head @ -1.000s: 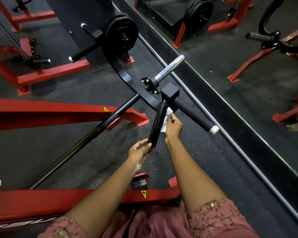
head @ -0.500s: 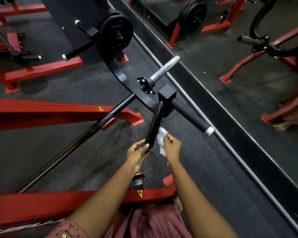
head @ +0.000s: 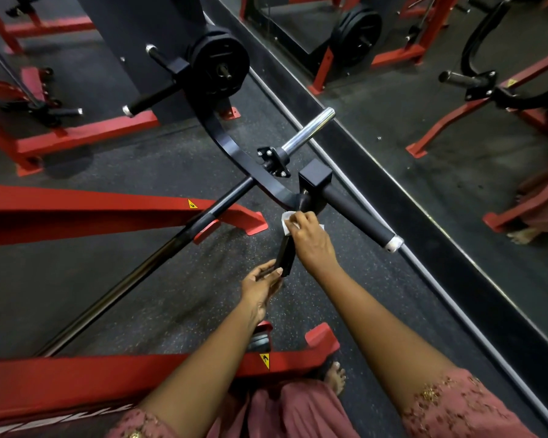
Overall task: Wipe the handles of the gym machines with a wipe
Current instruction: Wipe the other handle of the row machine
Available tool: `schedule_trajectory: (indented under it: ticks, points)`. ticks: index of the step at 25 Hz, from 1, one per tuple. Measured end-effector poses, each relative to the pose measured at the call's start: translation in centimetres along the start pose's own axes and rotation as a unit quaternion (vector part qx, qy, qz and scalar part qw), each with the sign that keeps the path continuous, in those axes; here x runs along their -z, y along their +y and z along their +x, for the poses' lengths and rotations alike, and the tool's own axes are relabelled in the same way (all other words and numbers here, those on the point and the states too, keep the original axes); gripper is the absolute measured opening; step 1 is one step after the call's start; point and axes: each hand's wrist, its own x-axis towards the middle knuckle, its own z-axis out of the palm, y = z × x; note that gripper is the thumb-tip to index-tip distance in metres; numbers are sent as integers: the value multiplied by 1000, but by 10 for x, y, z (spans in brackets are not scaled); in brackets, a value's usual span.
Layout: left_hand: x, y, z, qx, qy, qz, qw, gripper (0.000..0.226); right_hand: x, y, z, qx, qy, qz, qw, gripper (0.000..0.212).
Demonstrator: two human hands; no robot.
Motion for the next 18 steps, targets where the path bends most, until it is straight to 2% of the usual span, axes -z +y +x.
schedule_trajectory:
  ticks: [5, 8, 10, 12, 13, 14, 16, 17, 18]
  points:
    - [16, 6, 4, -81, 9, 132, 988, 21, -21, -21, -39, 18, -10, 83, 996, 34]
    - [18, 18, 9, -94, -2, 184, 979, 21, -41, -36, -67, 28, 80, 73, 994, 29]
    - [14, 24, 11, -89, -22, 227, 970, 24, -57, -44, -78, 9, 116, 89, 989, 30]
    - [8, 28, 14, -86, -51, 264, 959, 27, -73, -54, -94, -80, 125, 192, 970, 31]
    - [6, 29, 15, -88, -65, 285, 952, 29, -76, -59, -103, -179, 133, 284, 932, 31]
    - [3, 29, 17, -91, -74, 306, 945, 31, -80, -62, -111, -311, 143, 387, 856, 28]
    - [0, 29, 20, -97, -69, 329, 937, 34, -82, -69, -116, -545, 136, 545, 623, 22]
    - [0, 28, 22, -97, -63, 334, 935, 33, -83, -72, -111, -596, 123, 601, 518, 23]
    - [0, 28, 23, -94, -56, 338, 935, 33, -83, -74, -101, -607, 114, 654, 437, 26]
